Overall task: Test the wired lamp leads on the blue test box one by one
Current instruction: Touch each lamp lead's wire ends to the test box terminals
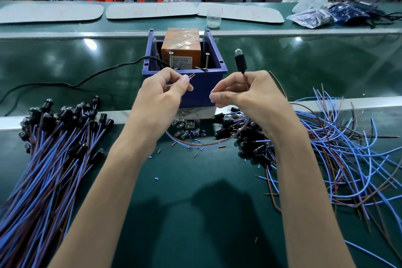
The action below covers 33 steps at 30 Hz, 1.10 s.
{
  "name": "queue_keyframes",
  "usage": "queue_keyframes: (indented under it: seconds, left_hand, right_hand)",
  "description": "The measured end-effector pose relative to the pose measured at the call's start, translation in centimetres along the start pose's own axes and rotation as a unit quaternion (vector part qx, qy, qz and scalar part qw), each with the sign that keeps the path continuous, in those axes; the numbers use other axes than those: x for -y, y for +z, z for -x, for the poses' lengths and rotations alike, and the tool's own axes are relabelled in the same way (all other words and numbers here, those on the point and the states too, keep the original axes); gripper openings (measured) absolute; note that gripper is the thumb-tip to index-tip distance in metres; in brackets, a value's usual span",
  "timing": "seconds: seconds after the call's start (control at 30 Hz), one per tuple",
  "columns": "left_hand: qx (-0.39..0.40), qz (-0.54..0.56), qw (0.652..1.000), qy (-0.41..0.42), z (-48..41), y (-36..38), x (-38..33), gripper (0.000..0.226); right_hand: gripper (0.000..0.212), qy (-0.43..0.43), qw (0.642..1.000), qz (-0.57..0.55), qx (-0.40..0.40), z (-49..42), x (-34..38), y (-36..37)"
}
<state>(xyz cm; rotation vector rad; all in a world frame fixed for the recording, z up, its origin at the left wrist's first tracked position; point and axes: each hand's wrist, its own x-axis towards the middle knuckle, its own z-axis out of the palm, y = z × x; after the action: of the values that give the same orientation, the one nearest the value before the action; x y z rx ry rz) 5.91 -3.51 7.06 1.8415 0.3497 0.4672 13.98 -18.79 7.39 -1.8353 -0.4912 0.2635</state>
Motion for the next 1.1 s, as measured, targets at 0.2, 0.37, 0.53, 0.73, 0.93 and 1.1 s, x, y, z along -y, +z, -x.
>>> queue_keyframes:
  seconds: [0.2,0.37,0.53,0.73,0.93,1.1]
  left_hand:
    - [0.004,0.005,1.0,-0.007,0.0,-0.1,-0.1,0.028]
    - [0.01,0.014,1.0,-0.019,-0.1,0.1,0.1,0.028]
    - [0.02,0.072,0.996,-0.043,0.0,0.3,0.0,0.027]
    - [0.033,0.258,0.964,-0.056,0.2,1.0,-0.6,0.02]
    - [-0.001,0.376,0.924,-0.067,0.3,0.8,-1.5,0.01]
    - [-0.014,0.409,0.91,-0.063,0.8,1.0,-2.1,0.009]
  right_hand:
    - [0.011,-0.004,1.0,-0.003,0.004,-0.1,-0.1,0.3]
    - [0.009,0.004,0.999,-0.001,0.043,-0.1,-0.4,0.4]
    - [0.008,0.013,0.999,-0.031,0.03,-0.2,-0.2,0.3]
    - [0.03,-0.054,0.989,-0.139,0.007,0.2,1.0,0.3]
    - [0.035,-0.092,0.959,-0.266,-0.032,0.6,1.9,0.6]
    - [0.064,-0.072,0.975,-0.21,0.016,0.5,1.5,0.5]
